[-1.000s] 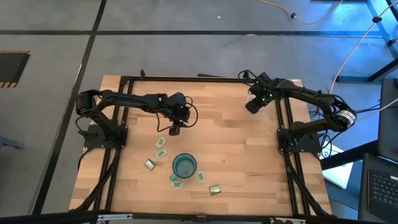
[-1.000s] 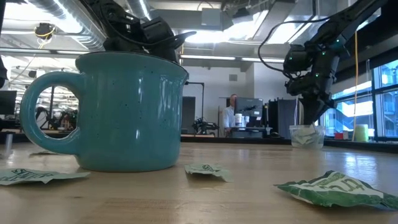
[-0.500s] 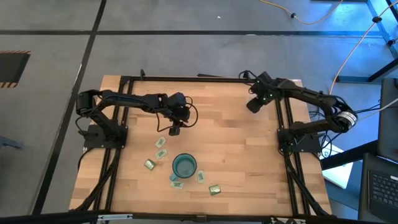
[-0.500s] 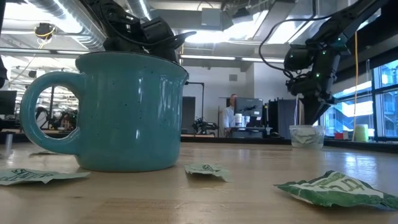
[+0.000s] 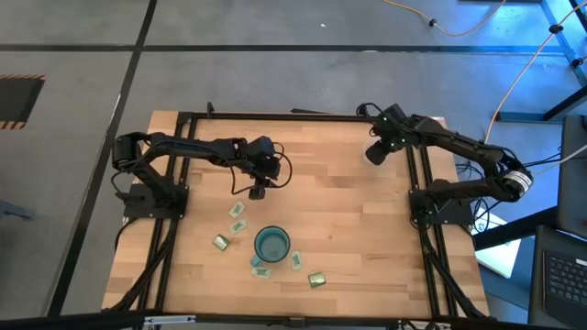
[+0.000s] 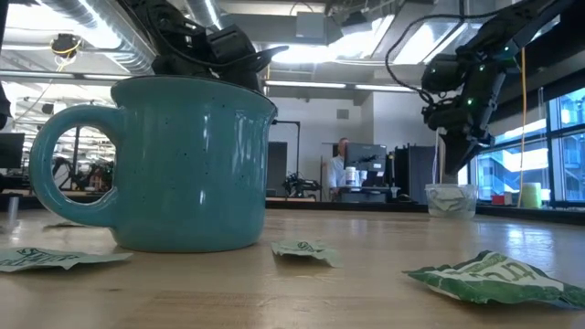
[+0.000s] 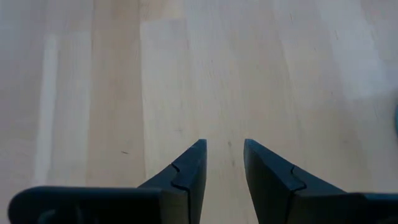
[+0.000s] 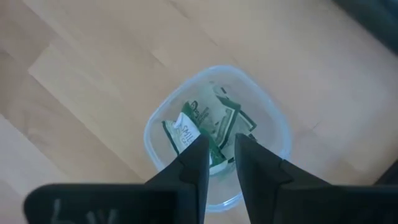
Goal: Pick and place items into bin
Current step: Put the stevia packet into the transparent bin
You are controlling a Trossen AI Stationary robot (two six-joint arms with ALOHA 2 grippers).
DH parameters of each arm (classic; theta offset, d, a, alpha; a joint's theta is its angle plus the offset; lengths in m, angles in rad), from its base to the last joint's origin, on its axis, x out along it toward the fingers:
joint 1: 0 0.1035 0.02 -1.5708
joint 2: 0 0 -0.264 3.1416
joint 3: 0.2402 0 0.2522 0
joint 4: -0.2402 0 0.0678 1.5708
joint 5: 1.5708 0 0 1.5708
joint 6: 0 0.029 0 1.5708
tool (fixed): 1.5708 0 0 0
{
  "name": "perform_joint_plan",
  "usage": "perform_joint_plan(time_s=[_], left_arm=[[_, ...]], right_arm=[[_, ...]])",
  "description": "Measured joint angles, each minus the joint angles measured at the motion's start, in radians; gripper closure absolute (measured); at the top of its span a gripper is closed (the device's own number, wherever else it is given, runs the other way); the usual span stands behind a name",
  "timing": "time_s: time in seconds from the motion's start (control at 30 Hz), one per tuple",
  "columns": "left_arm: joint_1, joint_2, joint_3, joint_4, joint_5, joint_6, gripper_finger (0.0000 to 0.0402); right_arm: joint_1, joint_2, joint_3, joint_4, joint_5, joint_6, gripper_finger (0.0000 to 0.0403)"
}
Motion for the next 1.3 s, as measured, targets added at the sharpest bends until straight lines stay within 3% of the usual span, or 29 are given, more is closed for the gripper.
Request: perform_joint_plan(time_s=[0.37, 0.7, 1.3], left_arm=[[-0.056, -0.021, 0.000, -0.104, -0.210, 0.084, 0.0300], [-0.094, -0.173, -0.007, -0.322, -0.202, -0.109, 0.0300], [-0.263, -0.211, -0.007, -0.450, -0.200, -0.310, 0.0300]], right_arm=[[0.057, -0.208, 0.042, -0.002, 0.003, 0.021, 0.0322], [0.279, -0.372, -0.070, 0.162, 0.082, 0.083, 0.0322], [0.619, -0.381, -0.222, 0.473, 0.144, 0.133, 0.0322]])
